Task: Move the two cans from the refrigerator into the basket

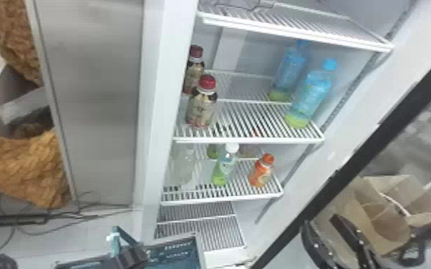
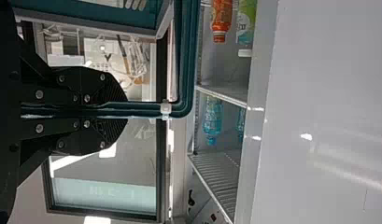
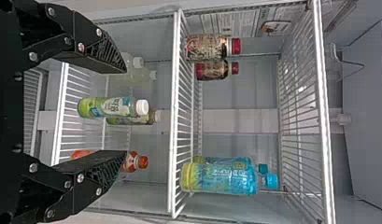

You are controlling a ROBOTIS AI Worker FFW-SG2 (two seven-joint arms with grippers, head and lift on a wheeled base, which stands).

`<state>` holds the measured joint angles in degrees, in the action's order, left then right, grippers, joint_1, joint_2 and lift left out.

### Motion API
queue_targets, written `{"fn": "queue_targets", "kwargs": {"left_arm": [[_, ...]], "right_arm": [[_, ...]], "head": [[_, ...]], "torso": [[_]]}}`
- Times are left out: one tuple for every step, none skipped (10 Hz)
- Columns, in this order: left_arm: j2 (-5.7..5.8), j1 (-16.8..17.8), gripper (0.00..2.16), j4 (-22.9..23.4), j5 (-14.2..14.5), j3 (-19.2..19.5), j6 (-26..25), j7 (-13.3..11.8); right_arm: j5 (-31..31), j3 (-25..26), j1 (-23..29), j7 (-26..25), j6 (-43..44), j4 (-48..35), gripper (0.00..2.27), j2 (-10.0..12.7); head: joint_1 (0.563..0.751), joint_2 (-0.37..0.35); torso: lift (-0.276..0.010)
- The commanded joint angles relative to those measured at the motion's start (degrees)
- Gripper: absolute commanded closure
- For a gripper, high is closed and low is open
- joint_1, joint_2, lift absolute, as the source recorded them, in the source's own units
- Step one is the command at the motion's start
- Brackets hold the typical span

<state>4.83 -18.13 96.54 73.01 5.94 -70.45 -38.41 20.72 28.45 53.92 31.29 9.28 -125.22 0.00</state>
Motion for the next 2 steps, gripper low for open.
{"fn": "queue_targets", "kwargs": {"left_arm": [[0.00,-0.01,1.19,0.00,0.00,0.00,0.00,0.00],[0.00,-0.01,1.19,0.00,0.00,0.00,0.00,0.00]], "right_arm": [[0.19,0.00,-0.06,0.00,0.00,0.14,0.48,0.05],[0.41,0.00,-0.06,0.00,0.00,0.28,0.47,0.05]], "head": [[0.695,-0.350],[0.695,-0.350]], "torso": [[-0.031],[-0.031]]}}
